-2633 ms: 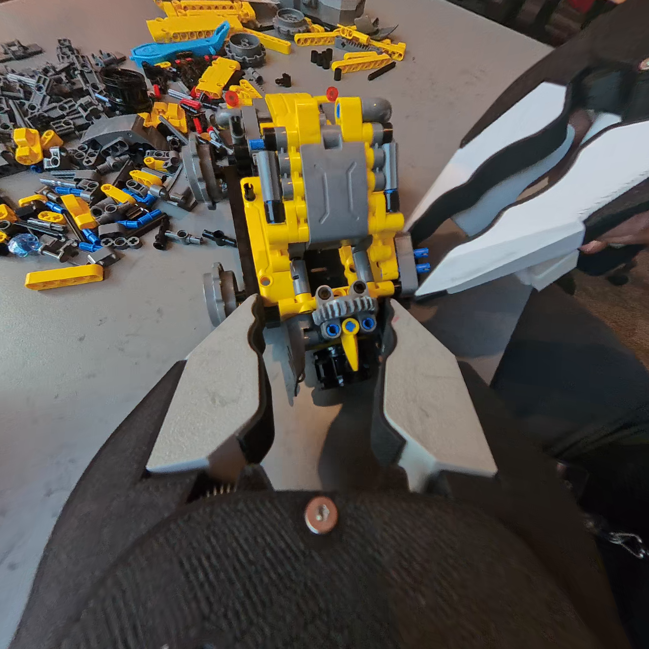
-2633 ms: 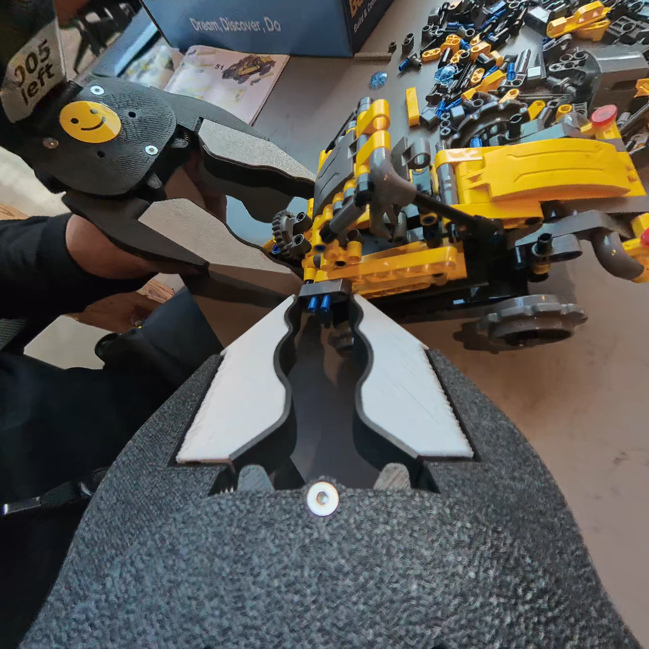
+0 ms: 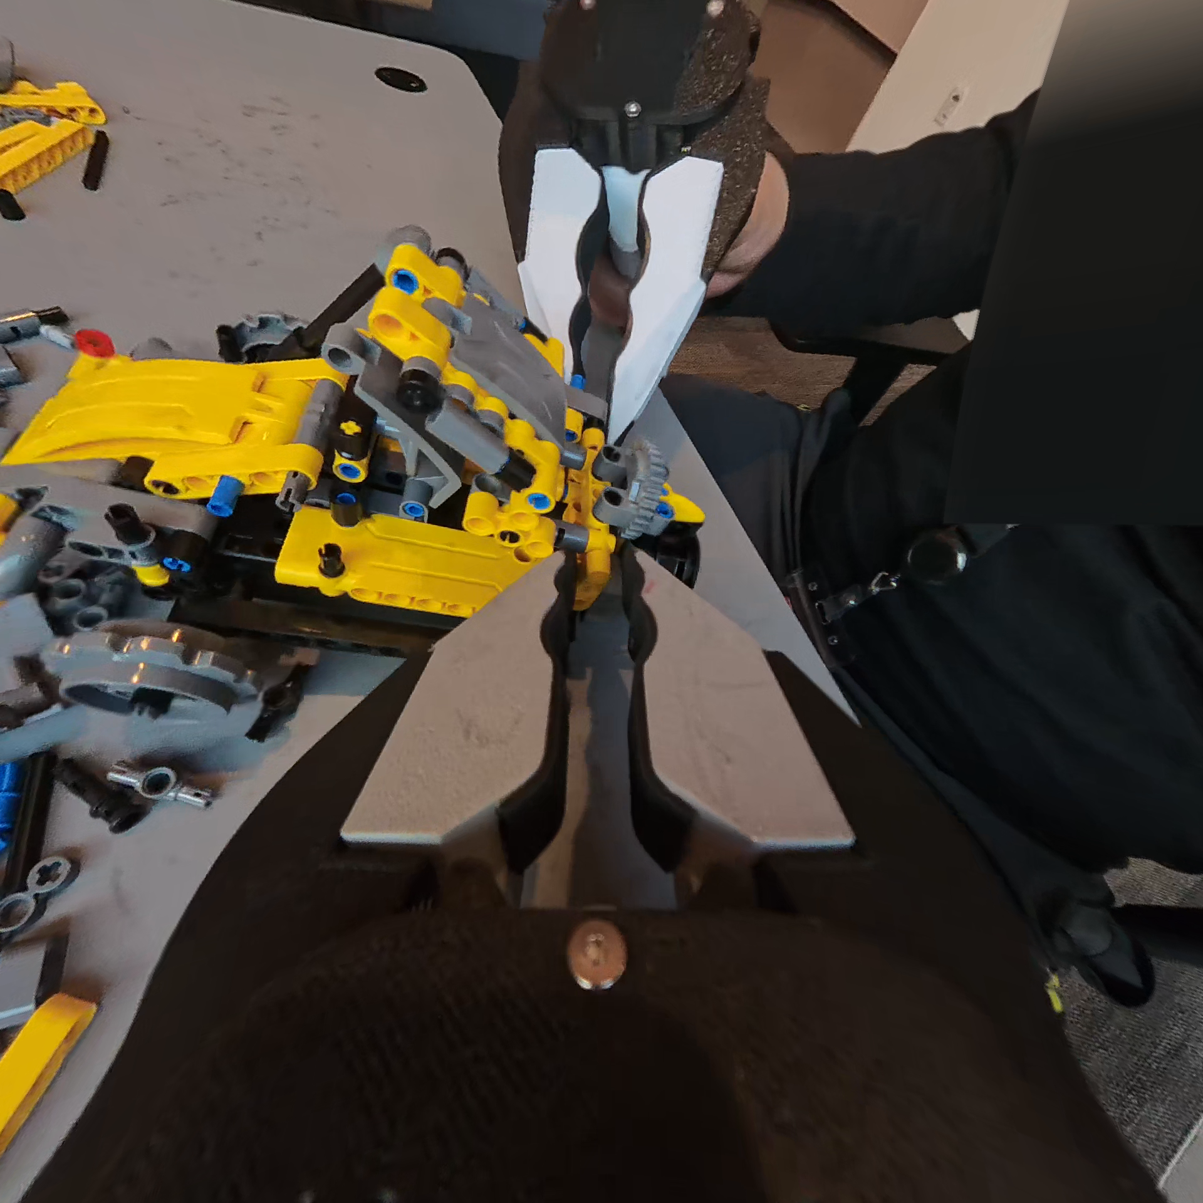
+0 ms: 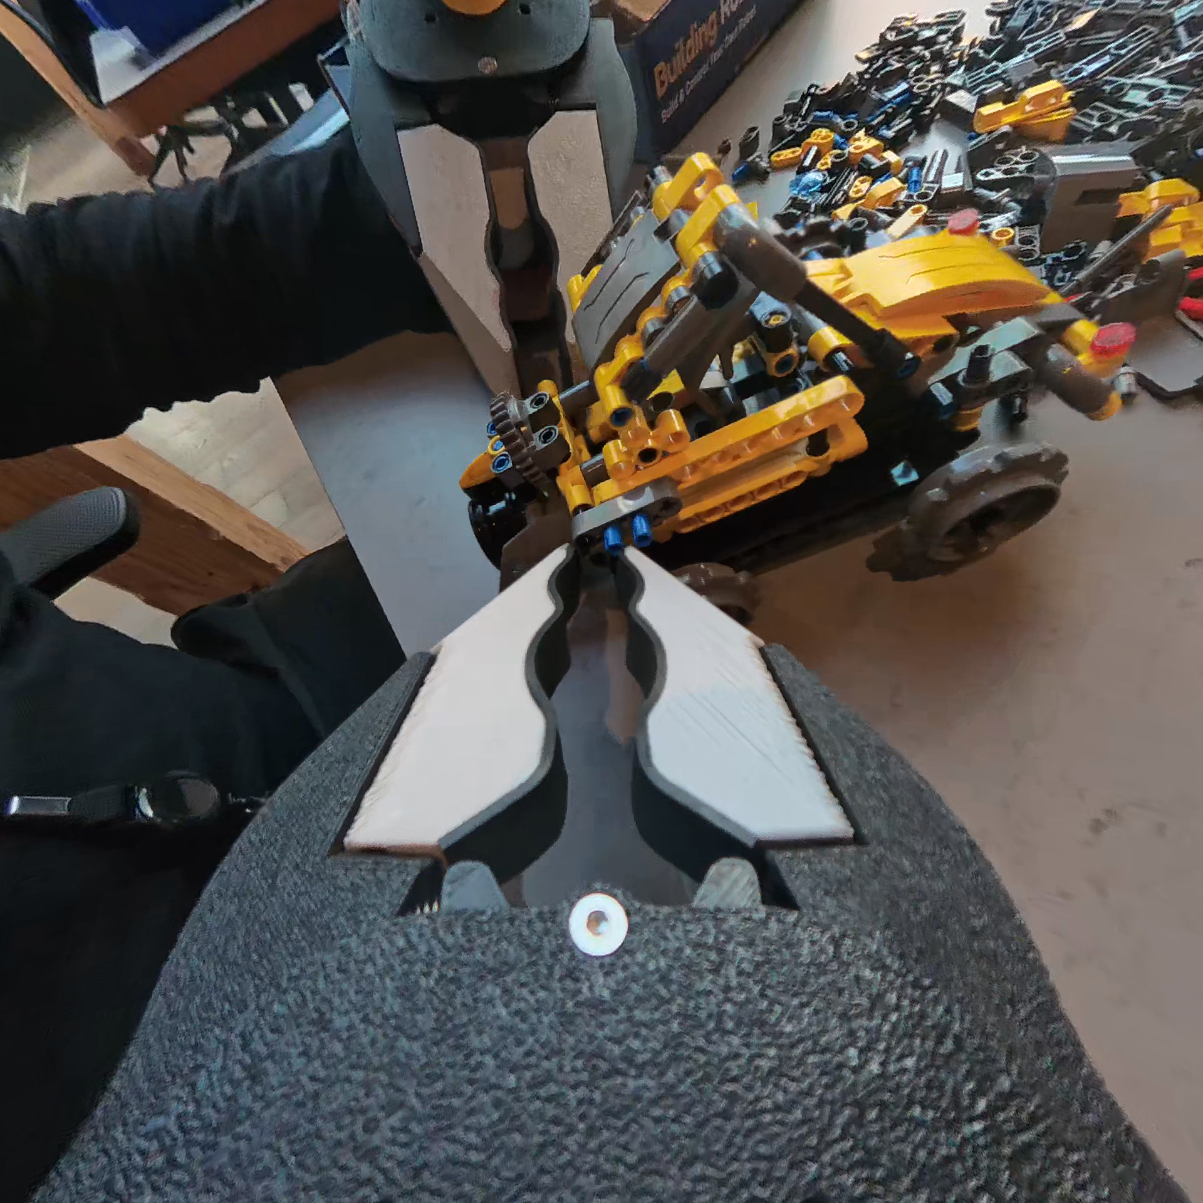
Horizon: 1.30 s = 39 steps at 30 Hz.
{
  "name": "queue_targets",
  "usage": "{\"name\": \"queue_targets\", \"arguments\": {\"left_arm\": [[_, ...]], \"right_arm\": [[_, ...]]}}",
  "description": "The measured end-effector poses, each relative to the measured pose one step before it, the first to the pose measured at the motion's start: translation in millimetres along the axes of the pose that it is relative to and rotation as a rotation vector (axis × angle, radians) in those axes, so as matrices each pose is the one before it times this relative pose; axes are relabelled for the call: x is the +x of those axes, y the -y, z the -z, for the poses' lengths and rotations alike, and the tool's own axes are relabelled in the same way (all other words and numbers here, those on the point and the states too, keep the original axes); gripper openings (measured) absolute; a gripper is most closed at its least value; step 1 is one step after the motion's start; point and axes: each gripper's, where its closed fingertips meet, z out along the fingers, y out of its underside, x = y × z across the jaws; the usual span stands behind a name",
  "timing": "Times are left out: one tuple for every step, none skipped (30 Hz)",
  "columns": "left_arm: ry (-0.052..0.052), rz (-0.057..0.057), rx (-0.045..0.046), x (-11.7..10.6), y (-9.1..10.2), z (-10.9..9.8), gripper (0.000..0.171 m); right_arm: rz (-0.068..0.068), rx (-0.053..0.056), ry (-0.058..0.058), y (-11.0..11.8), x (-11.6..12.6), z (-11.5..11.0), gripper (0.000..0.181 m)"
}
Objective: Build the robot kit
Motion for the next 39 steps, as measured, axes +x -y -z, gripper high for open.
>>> {"name": "queue_targets", "arguments": {"left_arm": [[0.0167,0.0009,-0.00273,-2.83,0.15,-0.49,0.010],[0.0045,0.0073,-0.00773,-1.80,-0.87,-0.41,0.010],[-0.0034,0.0121,-0.00500,-0.84,-0.83,-0.05,0.010],[-0.0090,0.0177,0.00624,-0.70,0.63,0.54,0.007],[-0.0099,0.0222,-0.00007,-1.01,-0.06,0.41,0.007],[0.0004,0.0154,0.00252,-1.67,0.28,0.61,0.007],[0.0038,0.0093,0.00463,-1.43,0.48,0.73,0.007],[-0.0069,0.0089,0.00000,-0.06,-0.18,0.30,0.007],[-0.0043,0.0105,0.00184,-0.66,0.36,-0.05,0.008],[-0.0025,0.0051,0.00132,-0.34,0.24,0.23,0.007],[0.0071,-0.0086,-0.00392,0.06,-0.55,-0.45,0.008],[0.0178,-0.0106,0.00027,-0.74,0.20,-0.27,0.008],[0.0130,-0.0026,0.00192,-0.79,0.21,-0.04,0.008],[0.0034,0.0036,0.00177,-0.09,0.14,-0.02,0.007],[0.0029,0.0048,0.00284,-0.56,0.44,0.32,0.007],[0.0000,0.0042,0.00160,-0.47,0.14,0.41,0.007],[-0.0030,0.0077,0.00296,-0.36,0.35,0.49,0.007],[0.0004,0.0044,0.00191,-0.61,0.25,0.59,0.007],[-0.0006,0.0060,0.00190,-0.56,0.07,0.65,0.007],[-0.0020,0.0049,0.00078,-0.23,0.02,0.38,0.006],[0.0022,-0.0021,-0.00024,-0.12,0.11,-0.07,0.007],[0.0018,-0.0014,-0.00056,-0.09,-0.10,-0.13,0.007],[0.0037,0.0013,0.00366,-0.45,0.38,0.24,0.007],[0.0040,0.0042,0.00730,-0.90,1.00,0.28,0.007],[-0.0029,0.0047,0.00543,-0.13,0.87,-0.33,0.007],[-0.0012,0.0031,0.00726,-0.04,1.14,-0.61,0.007],[0.0036,0.0003,0.01135,0.36,1.90,-0.94,0.007],[0.0046,-0.0057,0.00808,1.23,1.30,-1.47,0.007],[0.0093,-0.0075,0.00387,1.01,0.67,-1.33,0.007],[0.0137,-0.0042,0.00176,0.45,-0.05,-0.82,0.007],[0.0100,-0.0023,0.00002,0.77,-0.55,-0.33,0.007],[0.0062,0.0008,-0.00127,0.98,-0.76,-0.18,0.007],[0.0081,0.0023,0.00012,0.56,-0.54,-0.11,0.008],[0.0089,0.0015,0.00266,0.15,-0.07,-0.08,0.008],[0.0072,-0.0011,0.00323,0.05,0.16,0.19,0.008],[0.0046,-0.0040,0.00160,0.23,-0.01,0.18,0.008],[0.0046,-0.0017,0.00210,0.05,0.21,0.11,0.007],[0.0045,0.0048,0.00388,-0.32,0.37,0.11,0.008],[0.0025,0.0088,0.00390,-0.18,0.23,0.24,0.008]], "right_arm": [[0.0264,-0.0244,-0.0140,-0.57,2.79,0.31,0.009],[0.0197,-0.0269,0.0018,-1.34,1.45,-0.43,0.009],[0.0053,-0.0231,0.0187,-1.12,0.12,-0.86,0.008],[0.0117,-0.0113,0.0106,-0.10,0.65,-0.60,0.008],[0.0153,-0.0106,0.0086,0.13,0.49,-0.42,0.008],[0.0110,-0.0098,-0.0037,0.96,2.08,-0.32,0.007],[0.0119,-0.0044,-0.0104,1.30,2.73,-0.41,0.007],[0.0104,-0.0022,0.0159,0.27,-0.32,-0.56,0.007],[-0.0128,0.0113,0.0239,0.36,0.47,-0.14,0.007],[-0.0111,0.0146,0.0202,0.76,0.34,-0.23,0.007],[0.0061,-0.0058,0.0144,-0.40,-0.60,-0.29,0.007],[0.0050,-0.0122,0.0020,0.46,1.30,0.08,0.006],[-0.0116,-0.0039,0.0131,0.59,1.15,-0.08,0.006],[-0.0223,-0.0008,0.0313,0.43,-0.43,0.08,0.006],[-0.0171,-0.0001,0.0224,0.93,0.17,-0.14,0.006],[-0.0058,-0.0016,0.0160,0.37,0.34,-0.14,0.006],[-0.0052,0.0001,0.0146,0.51,0.39,-0.18,0.007],[0.0045,0.0021,0.0039,0.36,0.76,-0.32,0.006],[0.0000,0.0075,0.0002,0.82,0.52,-0.56,0.007],[0.0075,0.0086,-0.0041,0.19,0.27,-0.60,0.007],[-0.0001,0.0065,-0.0036,0.19,0.12,0.01,0.007],[0.0058,0.0033,-0.0067,-0.20,0.21,0.03,0.007],[-0.0048,0.0038,-0.0081,0.19,0.82,0.11,0.007],[-0.0208,0.0118,-0.0101,0.88,1.53,0.50,0.008],[-0.0270,0.0104,-0.0031,0.50,0.16,1.00,0.009],[-0.0363,0.0070,0.0013,0.50,-0.51,1.68,0.010],[-0.0461,0.0042,0.0026,0.53,-0.63,2.86,0.011],[-0.0451,0.0020,0.0167,-0.19,-2.47,3.47,0.014],[-0.0612,0.0092,0.0141,0.08,-1.62,3.41,0.018],[-0.0721,0.0208,0.0041,1.46,-0.04,3.31,0.021],[-0.0739,0.0204,0.0063,1.23,-1.09,2.12,0.025],[-0.0636,0.0087,0.0184,-0.42,-3.81,1.00,0.031],[-0.0520,0.0105,0.0086,-0.15,-2.77,0.98,0.036],[-0.0402,0.0248,-0.0108,1.69,0.77,1.38,0.036],[-0.0330,0.0173,-0.0133,1.32,2.21,0.53,0.033],[-0.0339,0.0086,-0.0072,1.02,1.83,-0.33,0.029],[-0.0261,0.0052,-0.0023,0.43,0.25,-0.89,0.028],[-0.0104,-0.0071,-0.0107,-1.52,0.50,-1.19,0.026],[-0.0061,0.0027,-0.0199,-0.21,1.55,-0.54,0.023]]}}
